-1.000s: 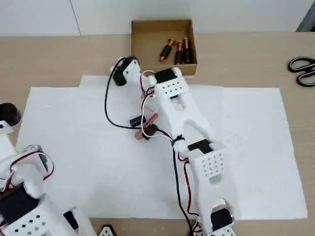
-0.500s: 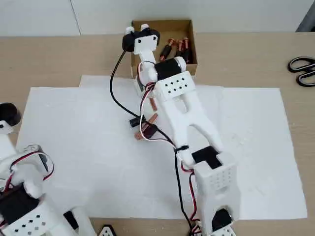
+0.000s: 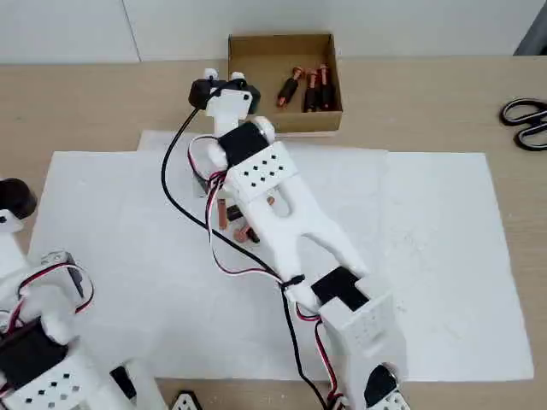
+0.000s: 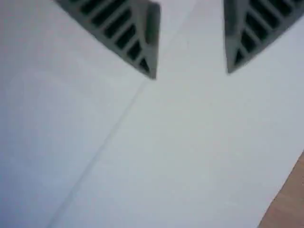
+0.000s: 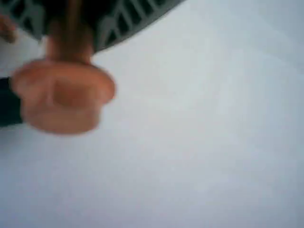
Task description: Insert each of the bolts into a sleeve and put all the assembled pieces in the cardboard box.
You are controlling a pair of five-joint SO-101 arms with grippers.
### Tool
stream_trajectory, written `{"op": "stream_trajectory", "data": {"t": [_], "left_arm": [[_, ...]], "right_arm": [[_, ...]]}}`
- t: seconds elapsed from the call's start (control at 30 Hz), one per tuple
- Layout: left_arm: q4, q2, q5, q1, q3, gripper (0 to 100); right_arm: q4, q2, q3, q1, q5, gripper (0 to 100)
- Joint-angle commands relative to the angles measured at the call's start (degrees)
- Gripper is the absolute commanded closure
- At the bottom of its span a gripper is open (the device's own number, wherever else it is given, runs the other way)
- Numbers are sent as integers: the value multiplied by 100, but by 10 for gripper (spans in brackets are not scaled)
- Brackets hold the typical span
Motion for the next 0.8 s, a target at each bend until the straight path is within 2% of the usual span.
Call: {"op": "stream_trajectory", "data": {"t": [0.0,0.13,0.4,0.77], "left_arm": [[-18,-70,26,35,-110,913],[-18,-70,26,35,-101,913],[-18,-70,26,35,-101,913],[-9,-70,26,35,-101,913]], "right_arm": [[-295,-92,-246,-101,-712,995],[-646,479,-264,-110,-1345,995],[-927,910,-273,-593,-1380,995],[-1798,1543,-273,-637,-1618,995]]}}
